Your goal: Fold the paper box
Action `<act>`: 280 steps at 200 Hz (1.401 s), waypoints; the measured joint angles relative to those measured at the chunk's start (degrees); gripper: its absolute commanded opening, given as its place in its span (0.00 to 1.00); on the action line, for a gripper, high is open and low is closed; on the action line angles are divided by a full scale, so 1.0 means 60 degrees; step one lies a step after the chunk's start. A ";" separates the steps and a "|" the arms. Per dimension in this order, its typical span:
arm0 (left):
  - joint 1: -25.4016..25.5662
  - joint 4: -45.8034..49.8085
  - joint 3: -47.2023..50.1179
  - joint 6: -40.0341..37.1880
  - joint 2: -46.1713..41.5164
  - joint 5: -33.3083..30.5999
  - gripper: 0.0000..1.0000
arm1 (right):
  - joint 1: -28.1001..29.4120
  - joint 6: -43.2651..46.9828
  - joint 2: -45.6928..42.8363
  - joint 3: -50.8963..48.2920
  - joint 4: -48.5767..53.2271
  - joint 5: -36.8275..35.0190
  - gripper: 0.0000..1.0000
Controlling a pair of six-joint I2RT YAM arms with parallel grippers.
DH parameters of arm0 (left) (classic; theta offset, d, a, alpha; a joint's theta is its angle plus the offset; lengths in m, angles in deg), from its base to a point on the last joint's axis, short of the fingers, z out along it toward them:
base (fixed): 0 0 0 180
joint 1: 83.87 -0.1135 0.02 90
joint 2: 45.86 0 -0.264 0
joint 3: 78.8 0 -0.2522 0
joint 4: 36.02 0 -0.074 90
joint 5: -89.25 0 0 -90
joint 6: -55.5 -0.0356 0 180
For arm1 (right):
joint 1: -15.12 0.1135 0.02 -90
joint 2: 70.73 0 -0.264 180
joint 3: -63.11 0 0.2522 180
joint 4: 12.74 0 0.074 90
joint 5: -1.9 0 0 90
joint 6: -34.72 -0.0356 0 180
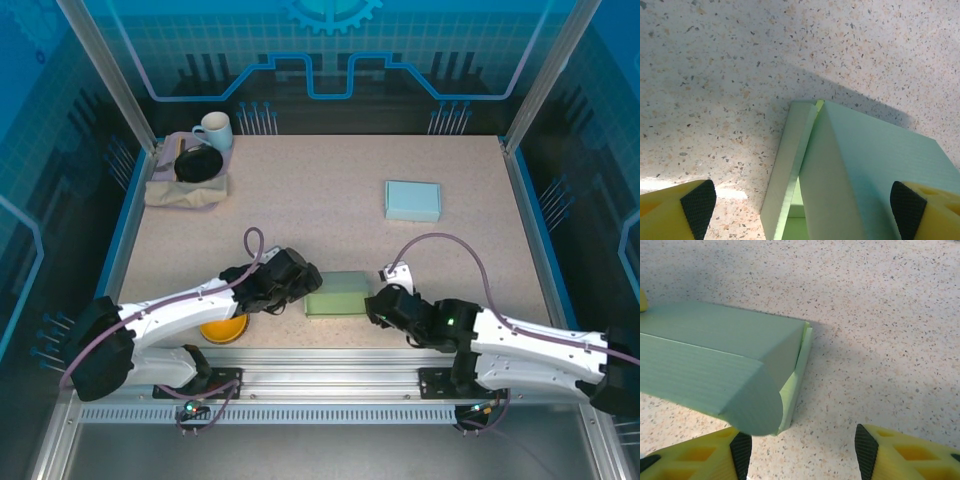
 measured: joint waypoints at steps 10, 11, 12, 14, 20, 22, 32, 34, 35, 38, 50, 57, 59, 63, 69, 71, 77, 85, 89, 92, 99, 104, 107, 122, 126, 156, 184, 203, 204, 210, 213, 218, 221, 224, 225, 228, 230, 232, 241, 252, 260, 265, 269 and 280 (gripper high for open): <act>0.0025 0.0015 0.0018 0.0000 0.0000 -0.0051 0.94 | 0.0036 -0.0055 -0.0226 0.0000 0.0193 0.0018 0.61; 0.0033 0.0018 0.0018 0.0000 0.0004 -0.0055 0.94 | 0.0036 -0.0066 -0.0244 0.0000 0.0208 0.0022 0.61; 0.0036 0.0022 0.0018 0.0000 0.0004 -0.0058 0.94 | 0.0040 -0.0073 -0.0273 0.0000 0.0229 0.0029 0.61; 0.0047 0.0029 0.0018 0.0000 0.0004 -0.0069 0.94 | 0.0040 -0.0069 -0.0295 0.0000 0.0255 0.0033 0.62; 0.0066 0.0040 0.0018 0.0000 0.0011 -0.0095 0.94 | 0.0044 -0.0091 -0.0412 0.0000 0.0361 0.0055 0.63; 0.0069 0.0044 0.0022 0.0000 0.0015 -0.0102 0.94 | 0.0044 -0.0095 -0.0433 0.0000 0.0382 0.0066 0.63; 0.0087 0.0058 0.0022 0.0000 0.0022 -0.0142 0.94 | 0.0044 -0.0102 -0.0568 0.0011 0.0550 0.0080 0.64; 0.0091 0.0058 0.0022 0.0004 0.0029 -0.0146 0.94 | 0.0044 -0.0102 -0.0583 0.0015 0.0572 0.0080 0.64; 0.0091 0.0058 0.0025 0.0004 0.0029 -0.0149 0.94 | 0.0044 -0.0102 -0.0597 0.0018 0.0597 0.0087 0.64; 0.0098 0.0062 0.0025 0.0004 0.0029 -0.0171 0.94 | 0.0044 -0.0102 -0.0619 0.0033 0.0648 0.0102 0.65; 0.0120 0.0069 0.0025 0.0004 0.0040 -0.0215 0.94 | 0.0044 -0.0095 -0.0659 0.0160 0.0871 0.0102 0.66; 0.0127 0.0084 0.0029 0.0004 0.0040 -0.0240 0.94 | 0.0044 -0.0069 -0.0663 0.0284 0.0987 0.0098 0.68; 0.0127 0.0084 0.0033 0.0004 0.0040 -0.0244 0.94 | 0.0044 -0.0073 -0.0663 0.0313 0.1005 0.0098 0.68; 0.0127 0.0084 0.0033 0.0004 0.0040 -0.0244 0.94 | 0.0047 -0.0062 -0.0663 0.0397 0.1056 0.0095 0.69; 0.0127 0.0091 0.0036 0.0004 0.0055 -0.0262 0.94 | 0.0051 -0.0022 -0.0656 0.0521 0.1122 0.0080 0.70; 0.0127 0.0091 0.0036 0.0004 0.0058 -0.0270 0.94 | 0.0051 -0.0015 -0.0648 0.0568 0.1137 0.0073 0.70; 0.0127 0.0091 0.0036 0.0004 0.0084 -0.0277 0.94 | 0.0051 0.0044 -0.0623 0.0703 0.1213 0.0058 0.71; 0.0127 0.0091 0.0036 0.0004 0.0117 -0.0288 0.94 | 0.0051 0.0113 -0.0557 0.0882 0.1279 0.0025 0.72; 0.0127 0.0098 0.0036 0.0004 0.0131 -0.0299 0.94 | 0.0051 0.0168 -0.0503 0.0984 0.1315 0.0011 0.73; 0.0127 0.0098 0.0036 0.0004 0.0142 -0.0306 0.94 | 0.0051 0.0197 -0.0455 0.1053 0.1326 -0.0007 0.74; 0.0127 0.0102 0.0036 0.0004 0.0164 -0.0310 0.94 | 0.0051 0.0291 -0.0335 0.1206 0.1359 -0.0022 0.75; 0.0127 0.0106 0.0036 0.0004 0.0178 -0.0313 0.94 | 0.0047 0.0375 -0.0229 0.1315 0.1370 -0.0036 0.77; 0.0127 0.0109 0.0036 0.0004 0.0189 -0.0313 0.94 | 0.0047 0.0415 -0.0157 0.1370 0.1377 -0.0040 0.77; 0.0127 0.0120 0.0036 0.0000 0.0262 -0.0313 0.94 | -0.0022 0.0699 0.0248 0.1625 0.1388 -0.0036 0.79; 0.0127 0.0120 0.0036 0.0000 0.0277 -0.0313 0.94 | -0.0055 0.0747 0.0361 0.1676 0.1384 -0.0029 0.79; 0.0127 0.0117 0.0036 0.0000 0.0408 -0.0313 0.94 | -0.0710 0.1286 0.1177 0.1891 0.1217 0.0266 0.80; 0.0127 0.0095 0.0036 0.0000 0.0568 -0.0310 0.94 | -0.1395 0.1643 0.1774 0.1883 0.0805 0.0831 0.80; 0.0127 0.0018 0.0036 0.0000 0.0761 -0.0306 0.94 | -0.1759 0.1854 0.2127 0.1789 0.0233 0.1282 0.80; 0.0127 0.0011 0.0036 0.0000 0.0769 -0.0306 0.94 | -0.1774 0.1854 0.2146 0.1781 0.0211 0.1300 0.80; 0.0127 -0.0018 0.0036 0.0000 0.0841 -0.0306 0.94 | -0.1851 0.1923 0.2259 0.1734 0.0040 0.1435 0.80; 0.0127 -0.0029 0.0036 0.0000 0.0871 -0.0306 0.94 | -0.1894 0.1956 0.2350 0.1708 -0.0047 0.1515 0.80; 0.0127 -0.0062 0.0036 0.0000 0.0933 -0.0302 0.94 | -0.1934 0.2004 0.2452 0.1672 -0.0171 0.1592 0.80; 0.0127 -0.0076 0.0036 0.0000 0.0969 -0.0306 0.94 | -0.1967 0.2033 0.2528 0.1650 -0.0248 0.1639 0.80; 0.0127 -0.0095 0.0033 0.0000 0.1002 -0.0306 0.94 | -0.1985 0.2065 0.2605 0.1632 -0.0331 0.1705 0.81; 0.0127 -0.0102 0.0033 0.0000 0.1024 -0.0306 0.94 | -0.1996 0.2073 0.2652 0.1621 -0.0372 0.1738 0.81; 0.0127 -0.0113 0.0033 0.0000 0.1053 -0.0302 0.94 | -0.2022 0.2102 0.2728 0.1606 -0.0448 0.1785 0.81; 0.0127 -0.0124 0.0033 -0.0004 0.1078 -0.0302 0.94 | -0.2033 0.2124 0.2769 0.1599 -0.0488 0.1814 0.81; 0.0127 -0.0135 0.0033 -0.0004 0.1107 -0.0306 0.93 | -0.2044 0.2142 0.2845 0.1588 -0.0543 0.1854 0.81; 0.0127 -0.0164 0.0029 -0.0007 0.1202 -0.0302 0.93 | -0.2102 0.2237 0.3107 0.1552 -0.0743 0.2000 0.81; 0.0117 -0.0171 -0.0036 -0.0040 0.1359 -0.0295 0.93 | -0.2189 0.2331 0.3464 0.1523 -0.0987 0.2109 0.81; 0.0073 -0.0193 -0.0124 -0.0066 0.1497 -0.0240 0.92 | -0.2262 0.2401 0.3676 0.1486 -0.1177 0.2197 0.81; 0.0051 -0.0226 -0.0178 -0.0084 0.1577 -0.0208 0.92 | -0.2310 0.2426 0.3796 0.1457 -0.1290 0.2255 0.81; 0.0007 -0.0270 -0.0229 -0.0109 0.1650 -0.0153 0.92 | -0.2353 0.2459 0.3865 0.1432 -0.1366 0.2288 0.81; -0.0142 -0.0430 -0.0328 -0.0182 0.1829 -0.0015 0.91 | -0.2503 0.2488 0.4062 0.1344 -0.1599 0.2386 0.81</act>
